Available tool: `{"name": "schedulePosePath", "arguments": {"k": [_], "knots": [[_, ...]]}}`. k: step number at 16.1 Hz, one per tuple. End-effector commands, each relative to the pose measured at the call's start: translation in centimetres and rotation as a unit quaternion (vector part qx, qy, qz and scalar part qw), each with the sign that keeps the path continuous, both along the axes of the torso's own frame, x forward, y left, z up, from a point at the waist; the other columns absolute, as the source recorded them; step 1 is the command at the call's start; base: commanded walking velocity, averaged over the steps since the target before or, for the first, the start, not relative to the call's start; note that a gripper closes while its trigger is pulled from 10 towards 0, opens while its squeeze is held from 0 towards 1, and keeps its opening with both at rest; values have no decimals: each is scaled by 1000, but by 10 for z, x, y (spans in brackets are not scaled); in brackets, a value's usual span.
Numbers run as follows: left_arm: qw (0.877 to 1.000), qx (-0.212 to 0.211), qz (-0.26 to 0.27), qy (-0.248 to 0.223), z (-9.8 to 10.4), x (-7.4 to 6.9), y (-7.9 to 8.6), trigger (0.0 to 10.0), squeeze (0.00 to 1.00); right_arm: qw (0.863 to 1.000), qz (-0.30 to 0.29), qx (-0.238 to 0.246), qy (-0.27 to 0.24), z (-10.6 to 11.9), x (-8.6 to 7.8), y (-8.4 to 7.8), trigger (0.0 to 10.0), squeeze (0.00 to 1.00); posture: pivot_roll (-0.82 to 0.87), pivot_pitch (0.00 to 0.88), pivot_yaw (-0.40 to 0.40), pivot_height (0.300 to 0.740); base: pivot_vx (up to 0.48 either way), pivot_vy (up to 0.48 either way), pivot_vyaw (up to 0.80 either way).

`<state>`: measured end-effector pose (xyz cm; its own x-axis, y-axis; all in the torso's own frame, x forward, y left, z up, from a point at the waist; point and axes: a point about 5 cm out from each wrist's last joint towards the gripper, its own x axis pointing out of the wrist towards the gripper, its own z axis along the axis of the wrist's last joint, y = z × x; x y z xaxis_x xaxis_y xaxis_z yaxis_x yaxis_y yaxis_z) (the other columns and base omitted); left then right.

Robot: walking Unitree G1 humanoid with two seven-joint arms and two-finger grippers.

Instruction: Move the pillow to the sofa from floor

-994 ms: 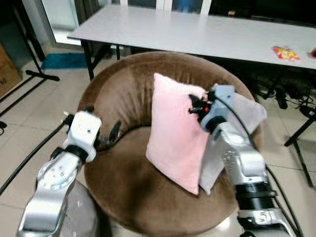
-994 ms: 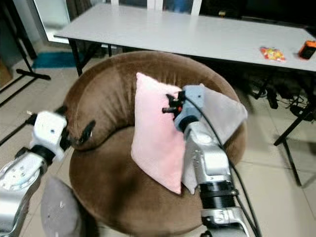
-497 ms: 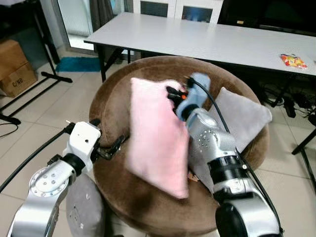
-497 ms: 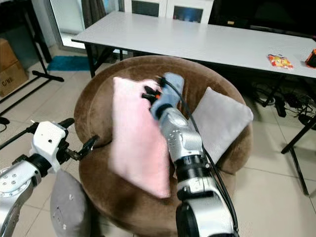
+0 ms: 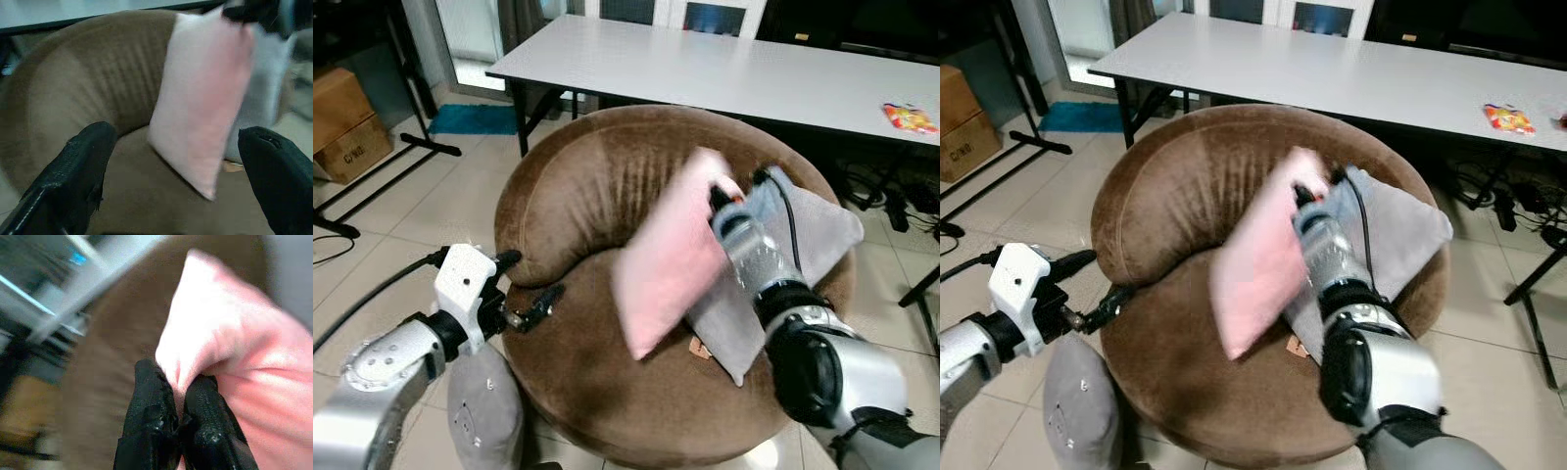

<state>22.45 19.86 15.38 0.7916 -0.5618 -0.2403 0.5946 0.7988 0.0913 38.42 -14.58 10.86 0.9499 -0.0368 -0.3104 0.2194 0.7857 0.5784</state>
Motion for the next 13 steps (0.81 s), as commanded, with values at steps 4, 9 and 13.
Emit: {"name": "schedulePosePath", "arguments": {"k": [4, 9, 13], "knots": [[999, -11, -27, 12, 9, -4, 1, 10000, 0, 985, 32, -142, 91, -36, -19, -12, 10000, 0, 80, 0, -66, 740, 0, 0, 0], [997, -28, -60, 45, 10, -13, -2, 10000, 0, 984, 0, -148, 101, -30, -16, -20, 10000, 0, 85, 0, -71, 740, 0, 0, 0], [998, -18, -54, 41, 12, -13, 2, 10000, 0, 990, -10, -128, 59, -18, -9, -20, 10000, 1000, 90, 0, -75, 740, 0, 0, 0]]}}
